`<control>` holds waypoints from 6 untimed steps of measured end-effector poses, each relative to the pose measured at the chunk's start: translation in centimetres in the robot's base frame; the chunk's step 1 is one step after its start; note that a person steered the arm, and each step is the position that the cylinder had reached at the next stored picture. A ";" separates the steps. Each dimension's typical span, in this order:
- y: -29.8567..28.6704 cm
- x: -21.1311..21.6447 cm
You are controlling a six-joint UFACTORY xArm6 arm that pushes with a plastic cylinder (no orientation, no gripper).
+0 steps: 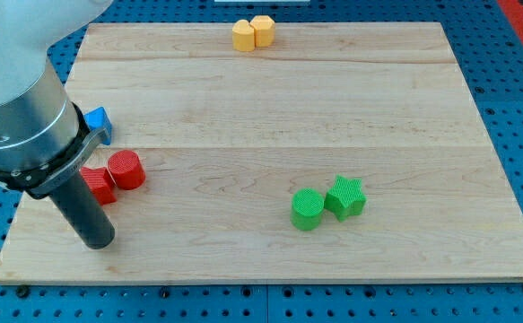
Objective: Group up the red blocks with the blue blocks at the left side of the board
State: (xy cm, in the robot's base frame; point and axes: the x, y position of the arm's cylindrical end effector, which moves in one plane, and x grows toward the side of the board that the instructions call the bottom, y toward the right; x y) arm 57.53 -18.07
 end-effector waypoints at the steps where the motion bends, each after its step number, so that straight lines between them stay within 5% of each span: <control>1: -0.8 -0.4; 6: -4.0 -7.8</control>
State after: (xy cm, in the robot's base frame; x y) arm 49.77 -22.06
